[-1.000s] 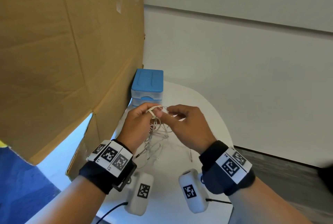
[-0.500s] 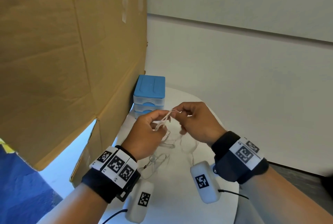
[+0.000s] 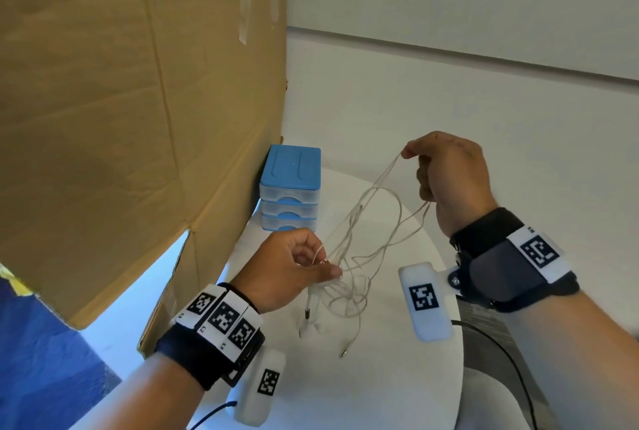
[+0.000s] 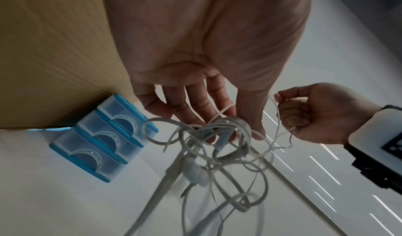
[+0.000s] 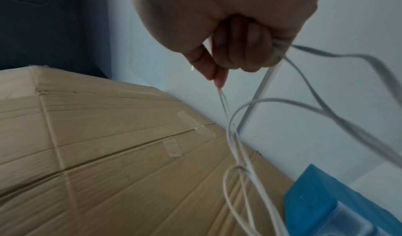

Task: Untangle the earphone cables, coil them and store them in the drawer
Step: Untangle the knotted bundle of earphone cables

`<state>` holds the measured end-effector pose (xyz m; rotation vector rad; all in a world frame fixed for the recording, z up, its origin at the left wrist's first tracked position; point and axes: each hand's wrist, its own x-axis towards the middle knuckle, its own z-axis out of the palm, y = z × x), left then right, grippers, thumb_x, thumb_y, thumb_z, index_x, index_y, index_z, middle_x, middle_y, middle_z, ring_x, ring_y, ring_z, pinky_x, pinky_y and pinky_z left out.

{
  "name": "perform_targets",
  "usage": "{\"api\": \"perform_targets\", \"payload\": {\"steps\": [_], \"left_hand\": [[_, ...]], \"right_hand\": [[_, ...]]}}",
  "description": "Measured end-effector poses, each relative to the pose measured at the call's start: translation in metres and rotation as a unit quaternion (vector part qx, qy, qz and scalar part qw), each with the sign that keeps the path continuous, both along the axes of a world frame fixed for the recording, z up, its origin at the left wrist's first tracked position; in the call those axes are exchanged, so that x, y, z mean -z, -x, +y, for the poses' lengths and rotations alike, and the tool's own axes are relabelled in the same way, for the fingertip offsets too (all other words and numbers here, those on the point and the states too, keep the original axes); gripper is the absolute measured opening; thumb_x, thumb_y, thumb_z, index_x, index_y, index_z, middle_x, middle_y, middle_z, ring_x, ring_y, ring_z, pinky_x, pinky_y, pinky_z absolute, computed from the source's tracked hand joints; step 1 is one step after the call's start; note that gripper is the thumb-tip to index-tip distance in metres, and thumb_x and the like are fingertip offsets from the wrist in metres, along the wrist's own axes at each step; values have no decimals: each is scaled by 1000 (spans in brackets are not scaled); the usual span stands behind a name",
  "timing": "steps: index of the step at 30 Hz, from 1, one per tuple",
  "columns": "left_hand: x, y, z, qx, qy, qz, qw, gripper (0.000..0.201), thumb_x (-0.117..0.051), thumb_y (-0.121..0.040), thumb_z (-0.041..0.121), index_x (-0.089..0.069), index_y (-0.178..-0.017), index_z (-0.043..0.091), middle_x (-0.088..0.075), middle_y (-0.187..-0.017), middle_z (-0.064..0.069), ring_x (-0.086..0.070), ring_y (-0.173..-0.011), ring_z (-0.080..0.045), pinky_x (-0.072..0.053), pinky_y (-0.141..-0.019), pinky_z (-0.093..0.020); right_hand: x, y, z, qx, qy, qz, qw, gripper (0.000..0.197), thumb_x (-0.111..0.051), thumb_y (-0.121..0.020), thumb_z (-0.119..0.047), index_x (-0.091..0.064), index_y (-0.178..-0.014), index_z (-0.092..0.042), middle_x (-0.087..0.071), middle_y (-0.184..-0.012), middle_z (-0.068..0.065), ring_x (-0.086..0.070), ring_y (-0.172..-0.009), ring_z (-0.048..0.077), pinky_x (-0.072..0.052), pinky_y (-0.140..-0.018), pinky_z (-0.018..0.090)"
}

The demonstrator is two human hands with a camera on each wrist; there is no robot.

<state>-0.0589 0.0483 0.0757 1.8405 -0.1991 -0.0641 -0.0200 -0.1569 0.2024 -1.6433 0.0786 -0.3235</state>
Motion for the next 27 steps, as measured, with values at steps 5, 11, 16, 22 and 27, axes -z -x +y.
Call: {"api": "perform_targets", "payload": {"steps": [5, 11, 16, 22, 27], "left_hand": [[-1, 2, 3, 18, -77, 13, 997, 40, -87, -53, 46, -55, -71, 30, -70, -79, -6, -58, -64, -14, -53, -71, -40], [1, 3, 1, -8, -175, -6, 984, 34, -84, -68, 39, -52, -75, 29, -69, -81, 10, -65, -77, -14, -53, -71, -30], [14, -4, 11, -67, -173, -26, 982, 28, -78, -76, 38, -53, -67, 28, -60, -63, 13, -56, -61, -5, -46, -65, -27], [13, -7, 8, -83, -99, -39, 991, 30, -79, -76, 34, -52, -66, 23, -67, -60, 8, -63, -61, -14, -53, -66, -37], [10, -1, 6, -58, -221, -27, 973, 31, -78, -74, 38, -50, -72, 27, -56, -60, 15, -50, -55, -4, -45, -60, -28]], "right_hand": [[9, -9, -9, 72, -36, -21, 997, 28, -52, -84, 0, -64, -62, -13, -50, -42, -21, -44, -60, 7, -33, -61, 23], [9, -13, -7, 94, -42, -31, 994, 25, -52, -88, -5, -63, -67, -13, -49, -55, -11, -44, -60, 9, -36, -60, 23], [6, -7, -6, 42, -35, -13, 998, 27, -52, -86, -4, -60, -63, -15, -34, -47, -5, -29, -44, 12, -28, -42, 19], [8, 3, -8, -66, 103, -23, 992, 21, -67, -91, -18, -65, -74, -6, -49, -40, -22, -46, -38, -2, -32, -45, 14], [0, -8, -17, 65, 53, -127, 988, 25, -66, -91, -26, -61, -68, -16, -48, -42, -18, -41, -42, 2, -39, -62, 28]]}}
